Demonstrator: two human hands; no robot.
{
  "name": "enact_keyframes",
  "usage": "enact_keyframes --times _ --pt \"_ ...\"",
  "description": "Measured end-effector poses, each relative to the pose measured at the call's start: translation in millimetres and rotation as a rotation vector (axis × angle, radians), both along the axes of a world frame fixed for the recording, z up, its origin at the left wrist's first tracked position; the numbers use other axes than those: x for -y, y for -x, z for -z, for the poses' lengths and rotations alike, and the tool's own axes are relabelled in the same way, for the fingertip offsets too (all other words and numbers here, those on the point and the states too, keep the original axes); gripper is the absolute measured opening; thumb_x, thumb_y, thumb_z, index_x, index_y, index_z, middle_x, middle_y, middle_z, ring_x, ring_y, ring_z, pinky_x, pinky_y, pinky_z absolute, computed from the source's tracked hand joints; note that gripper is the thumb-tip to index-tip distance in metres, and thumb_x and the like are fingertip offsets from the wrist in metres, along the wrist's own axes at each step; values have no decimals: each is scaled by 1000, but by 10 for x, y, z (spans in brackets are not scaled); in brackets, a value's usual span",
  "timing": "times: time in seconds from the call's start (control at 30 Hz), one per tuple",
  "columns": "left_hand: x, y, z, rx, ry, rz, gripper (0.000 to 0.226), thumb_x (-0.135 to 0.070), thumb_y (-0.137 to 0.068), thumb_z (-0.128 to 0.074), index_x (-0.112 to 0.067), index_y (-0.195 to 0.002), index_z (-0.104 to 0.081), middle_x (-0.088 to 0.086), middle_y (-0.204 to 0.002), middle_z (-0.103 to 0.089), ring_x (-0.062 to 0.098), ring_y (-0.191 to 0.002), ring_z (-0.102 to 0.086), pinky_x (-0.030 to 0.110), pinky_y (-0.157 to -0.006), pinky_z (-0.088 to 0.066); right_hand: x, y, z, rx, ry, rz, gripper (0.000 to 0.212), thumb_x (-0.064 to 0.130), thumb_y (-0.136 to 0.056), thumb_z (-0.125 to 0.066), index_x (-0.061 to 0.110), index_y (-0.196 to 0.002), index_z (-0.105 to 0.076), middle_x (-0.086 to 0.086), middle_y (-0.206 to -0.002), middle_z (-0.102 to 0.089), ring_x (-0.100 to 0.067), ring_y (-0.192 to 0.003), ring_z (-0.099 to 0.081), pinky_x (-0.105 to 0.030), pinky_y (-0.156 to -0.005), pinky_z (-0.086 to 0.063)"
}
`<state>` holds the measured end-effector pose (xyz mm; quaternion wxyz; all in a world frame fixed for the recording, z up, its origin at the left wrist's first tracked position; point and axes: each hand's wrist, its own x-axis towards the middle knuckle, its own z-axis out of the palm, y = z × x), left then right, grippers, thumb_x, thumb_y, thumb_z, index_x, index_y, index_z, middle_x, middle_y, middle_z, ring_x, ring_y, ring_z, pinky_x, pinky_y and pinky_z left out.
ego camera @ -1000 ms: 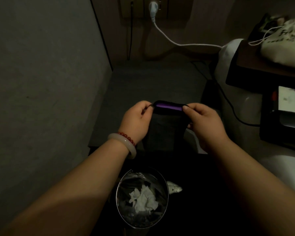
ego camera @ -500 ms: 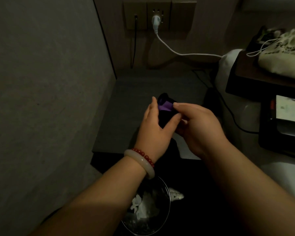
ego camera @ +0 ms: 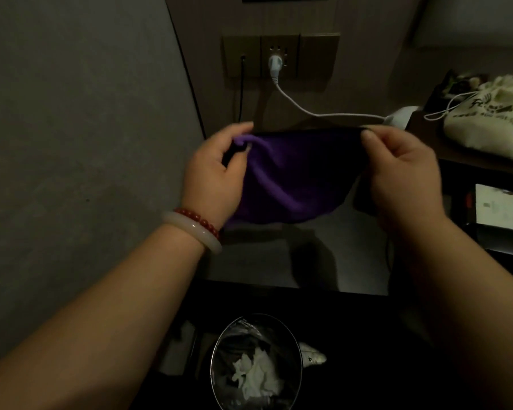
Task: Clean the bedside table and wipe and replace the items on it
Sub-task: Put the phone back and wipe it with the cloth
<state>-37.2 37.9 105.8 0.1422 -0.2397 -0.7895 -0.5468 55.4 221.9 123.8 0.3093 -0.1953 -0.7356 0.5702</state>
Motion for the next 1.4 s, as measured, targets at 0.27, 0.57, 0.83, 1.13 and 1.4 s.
enact_keyframes --times 0.27,0.57,0.83,1.13,1.4 --pt "304 -159 508 -84 233 227 26 -20 -83 -49 -31 -104 -60 -18 -96 -60 -18 -91 -53 2 -84 -37 -158 -358 694 145 -24 -105 23 14 -96 -50 28 -81 -60 7 -80 -59 7 -71 -54 -8 -70 -41" --pt "314 -256 1217 299 525 -43 33 -13 -90 -55 -22 -121 -58 2 -107 -67 16 -100 -62 27 -89 -47 -50 -245 1242 482 -307 -87 14 21 -94 -54 20 -84 -64 3 -82 -65 -11 -77 -57 -22 -65 -37" --pt "-216 -199 1372 -1 914 -45 52 -24 -96 -38 -25 -147 -28 0 -159 -14 19 -147 -1 38 -112 16 203 174 1670 596 -805 -174 52 30 -96 -45 16 -146 -34 -12 -155 -22 -30 -144 -16 -38 -115 -15" --pt "-341 -109 1719 82 1202 94 77 -66 -81 5 -32 -150 4 1 -160 12 21 -145 15 39 -116 8 133 72 1876 891 -978 -277 81 60 -76 10 30 -151 -2 -4 -159 3 -22 -146 5 -42 -115 4" --pt "-699 -400 1655 58 1202 203 90 -65 -69 16 -30 -151 5 1 -159 15 20 -145 17 39 -116 8 -129 -392 1764 968 -926 -176 59 54 -83 -33 24 -125 -62 -9 -131 -58 -24 -120 -56 -47 -96 -43"
